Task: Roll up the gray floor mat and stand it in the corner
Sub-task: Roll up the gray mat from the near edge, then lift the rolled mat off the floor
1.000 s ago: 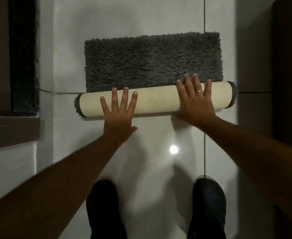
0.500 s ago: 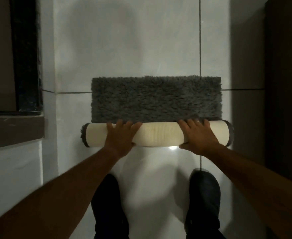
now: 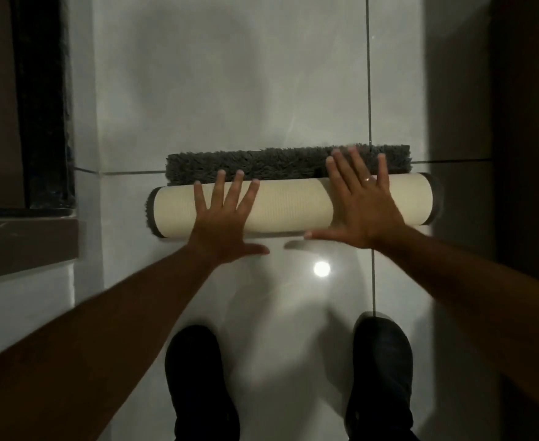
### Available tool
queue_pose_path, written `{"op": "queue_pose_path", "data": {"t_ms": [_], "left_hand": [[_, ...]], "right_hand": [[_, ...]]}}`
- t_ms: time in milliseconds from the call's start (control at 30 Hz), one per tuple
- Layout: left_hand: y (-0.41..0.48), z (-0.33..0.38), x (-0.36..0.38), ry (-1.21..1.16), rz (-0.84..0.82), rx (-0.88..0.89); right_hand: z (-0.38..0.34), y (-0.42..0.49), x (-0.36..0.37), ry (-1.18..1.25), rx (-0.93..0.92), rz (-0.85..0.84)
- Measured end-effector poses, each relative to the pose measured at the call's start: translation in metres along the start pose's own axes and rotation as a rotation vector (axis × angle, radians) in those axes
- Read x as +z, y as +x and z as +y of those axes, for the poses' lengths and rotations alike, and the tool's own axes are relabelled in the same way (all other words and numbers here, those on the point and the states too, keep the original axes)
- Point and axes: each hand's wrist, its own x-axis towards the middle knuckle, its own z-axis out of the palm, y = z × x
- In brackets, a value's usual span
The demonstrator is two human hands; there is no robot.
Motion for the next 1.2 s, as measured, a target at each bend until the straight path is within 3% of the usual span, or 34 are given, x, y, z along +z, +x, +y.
{"op": "queue_pose_path", "data": {"t_ms": [267, 467, 567, 733, 800, 900, 933, 1000, 1100, 1133, 1200], "left_hand": [[0.077, -0.036, -0.029, -0.021, -0.149, -0.040], [0.096, -0.046, -0.029, -0.093, -0.221, 0.001], [0.090, -0.045, -0.024, -0.103, -0.181, 0.012], [0.068, -0.039, -0.021, -0.152, -0.053, 0.047], [0.050, -0.035, -0.019, -0.213, 0.095, 0.065], [0.003, -0.020, -0.009, -0.315, 0.450, 0.069], [-0.015, -0.010, -0.004, -0.418, 0.514, 0.018], [-0.048, 0.016, -0.006, -0.859, 0.425, -0.263], [-0.051, 0.044, -0.041, -1.743, -0.069, -0.860], [-0.042, 0.046, -0.058, -1.905, -0.207, -0.918], [-0.012, 0.048, -0.107, -2.091, -0.204, -0.862]], "right_hand": [[0.002, 0.056, -0.025, 0.024, 0.023, -0.094], [0.006, 0.140, -0.038, 0.344, 0.016, -0.479], [-0.007, 0.155, -0.028, 0.302, -0.026, -0.534], [-0.018, 0.157, -0.028, 0.250, -0.068, -0.531], [-0.024, 0.151, -0.027, 0.233, -0.110, -0.520], [-0.031, 0.136, -0.023, 0.307, -0.157, -0.441], [-0.033, 0.129, -0.023, 0.336, -0.146, -0.417], [-0.036, 0.116, -0.028, 0.387, -0.122, -0.385], [-0.032, 0.101, -0.056, 0.572, -0.052, -0.360], [-0.030, 0.097, -0.069, 0.664, -0.024, -0.358], [-0.023, 0.096, -0.109, 0.822, -0.022, -0.338]]}}
